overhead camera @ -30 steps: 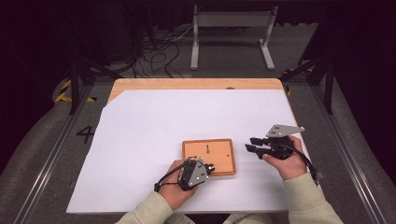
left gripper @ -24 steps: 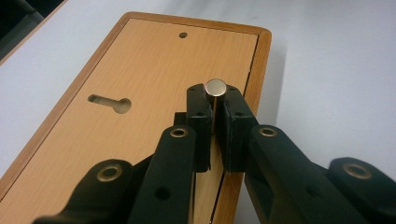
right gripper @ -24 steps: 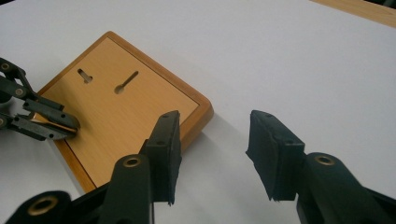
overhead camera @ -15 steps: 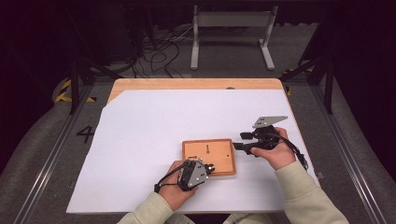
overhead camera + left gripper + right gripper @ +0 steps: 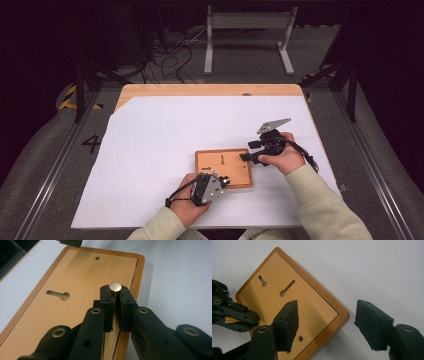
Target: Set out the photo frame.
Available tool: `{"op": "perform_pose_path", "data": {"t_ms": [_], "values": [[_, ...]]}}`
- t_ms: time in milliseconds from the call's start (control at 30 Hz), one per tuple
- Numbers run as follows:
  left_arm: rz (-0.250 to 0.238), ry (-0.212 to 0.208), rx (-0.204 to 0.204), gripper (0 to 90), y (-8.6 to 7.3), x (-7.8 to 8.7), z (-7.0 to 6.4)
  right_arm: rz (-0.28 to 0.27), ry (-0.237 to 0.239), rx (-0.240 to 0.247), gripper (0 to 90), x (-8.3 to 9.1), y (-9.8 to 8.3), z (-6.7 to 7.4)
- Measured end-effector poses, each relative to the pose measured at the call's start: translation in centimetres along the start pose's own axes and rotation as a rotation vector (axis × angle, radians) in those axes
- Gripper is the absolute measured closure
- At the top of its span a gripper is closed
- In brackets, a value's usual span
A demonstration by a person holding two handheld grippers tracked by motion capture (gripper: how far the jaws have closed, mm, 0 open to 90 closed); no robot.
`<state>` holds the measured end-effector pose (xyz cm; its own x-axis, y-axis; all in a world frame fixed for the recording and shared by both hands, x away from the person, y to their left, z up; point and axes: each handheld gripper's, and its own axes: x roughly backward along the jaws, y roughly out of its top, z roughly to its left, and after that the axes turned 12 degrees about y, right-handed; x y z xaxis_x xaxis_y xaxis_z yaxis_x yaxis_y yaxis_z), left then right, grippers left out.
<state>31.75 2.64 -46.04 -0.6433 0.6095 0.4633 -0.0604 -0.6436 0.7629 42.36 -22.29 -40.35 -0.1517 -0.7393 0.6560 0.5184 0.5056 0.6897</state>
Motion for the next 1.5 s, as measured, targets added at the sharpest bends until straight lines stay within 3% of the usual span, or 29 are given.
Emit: {"op": "perform_pose_path", "data": {"t_ms": [267,467,867,1233,1433,1500], "values": [[-0.002,0.001,-0.006,84.0,0.0,0.0,0.0,0.044,0.047,-0.027,29.3,-1.3,0.2,-0.7],[-0.002,0.002,0.002,84.0,0.0,0.0,-0.1,0.081,0.044,-0.031,27.7,-2.2,0.1,-1.0],[-0.011,-0.001,0.000,84.1,-0.1,0.0,0.0,0.080,0.150,-0.108,24.1,-3.3,0.0,-2.0],[-0.012,-0.022,0.009,83.9,-0.1,0.1,0.0,0.103,0.162,-0.112,29.7,-2.9,0.4,-1.9],[0.000,-0.062,0.061,82.6,-0.1,0.2,0.2,0.117,0.171,-0.111,32.9,-2.3,0.3,-1.9],[0.017,-0.082,0.097,80.8,-0.1,0.4,0.2,0.123,0.167,-0.093,33.6,-2.1,0.4,-1.7]]}}
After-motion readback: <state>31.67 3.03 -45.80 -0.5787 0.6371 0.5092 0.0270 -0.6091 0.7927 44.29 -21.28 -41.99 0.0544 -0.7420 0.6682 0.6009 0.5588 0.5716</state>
